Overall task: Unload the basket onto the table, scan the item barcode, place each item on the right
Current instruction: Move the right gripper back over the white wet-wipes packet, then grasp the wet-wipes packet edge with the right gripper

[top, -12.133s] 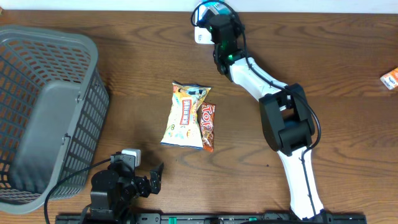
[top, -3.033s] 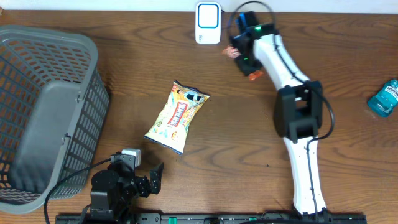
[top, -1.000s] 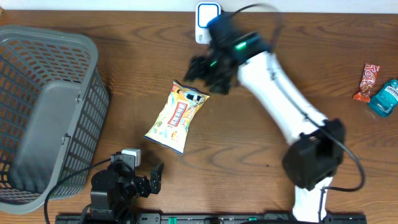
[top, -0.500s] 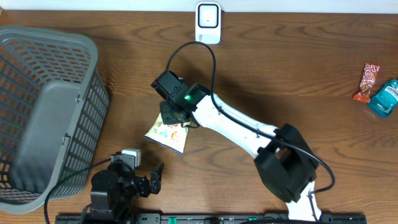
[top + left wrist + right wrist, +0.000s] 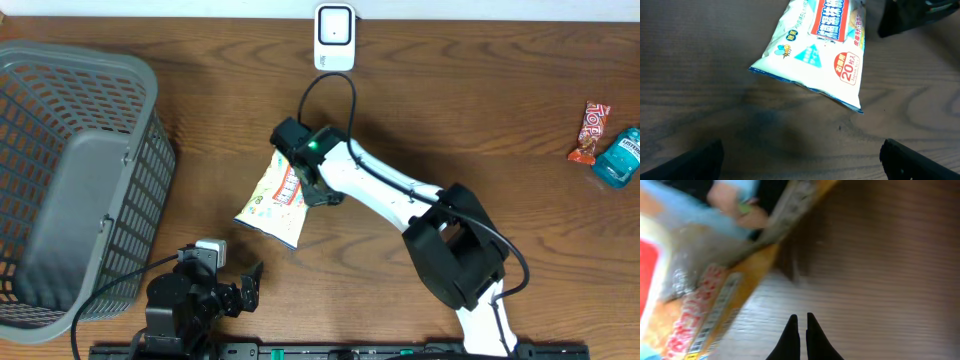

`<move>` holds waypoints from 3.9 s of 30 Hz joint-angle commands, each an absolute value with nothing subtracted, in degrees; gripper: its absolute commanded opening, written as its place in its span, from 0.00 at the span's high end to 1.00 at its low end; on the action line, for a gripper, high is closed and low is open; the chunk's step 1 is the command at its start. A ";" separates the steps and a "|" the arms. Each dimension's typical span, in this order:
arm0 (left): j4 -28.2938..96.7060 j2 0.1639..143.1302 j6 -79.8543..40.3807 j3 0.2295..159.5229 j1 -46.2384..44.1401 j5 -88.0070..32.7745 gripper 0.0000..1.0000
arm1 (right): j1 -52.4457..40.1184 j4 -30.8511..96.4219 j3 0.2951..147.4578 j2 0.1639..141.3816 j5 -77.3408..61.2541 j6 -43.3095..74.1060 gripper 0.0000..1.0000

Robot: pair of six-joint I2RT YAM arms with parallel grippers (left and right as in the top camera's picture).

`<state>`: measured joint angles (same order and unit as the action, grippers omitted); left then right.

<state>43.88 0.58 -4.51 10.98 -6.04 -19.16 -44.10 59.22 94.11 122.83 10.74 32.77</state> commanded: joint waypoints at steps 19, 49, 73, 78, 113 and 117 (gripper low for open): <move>46.41 0.23 -4.43 10.83 -5.80 -19.40 0.00 | -46.11 39.62 96.62 122.13 1.65 30.59 0.99; 46.41 0.23 -4.43 10.83 -5.80 -19.40 0.00 | -37.34 56.51 99.59 114.52 -12.86 10.13 0.99; 46.41 0.23 -4.43 10.83 -5.80 -19.40 0.00 | -46.44 63.05 97.56 125.51 -7.20 10.63 0.99; 46.41 0.23 -4.43 10.83 -5.80 -19.40 0.00 | -46.02 69.12 97.56 125.49 -0.14 10.90 0.99; 46.41 0.23 -4.40 10.83 -5.80 -19.40 0.00 | -47.29 63.07 96.84 126.67 4.78 24.82 0.99; 46.41 0.23 -4.43 10.83 -5.80 -19.40 0.00 | -47.13 67.42 96.86 126.63 7.86 24.80 0.99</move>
<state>43.88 0.58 -4.51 10.98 -6.04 -19.16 -47.13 65.87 96.88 127.07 3.22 23.94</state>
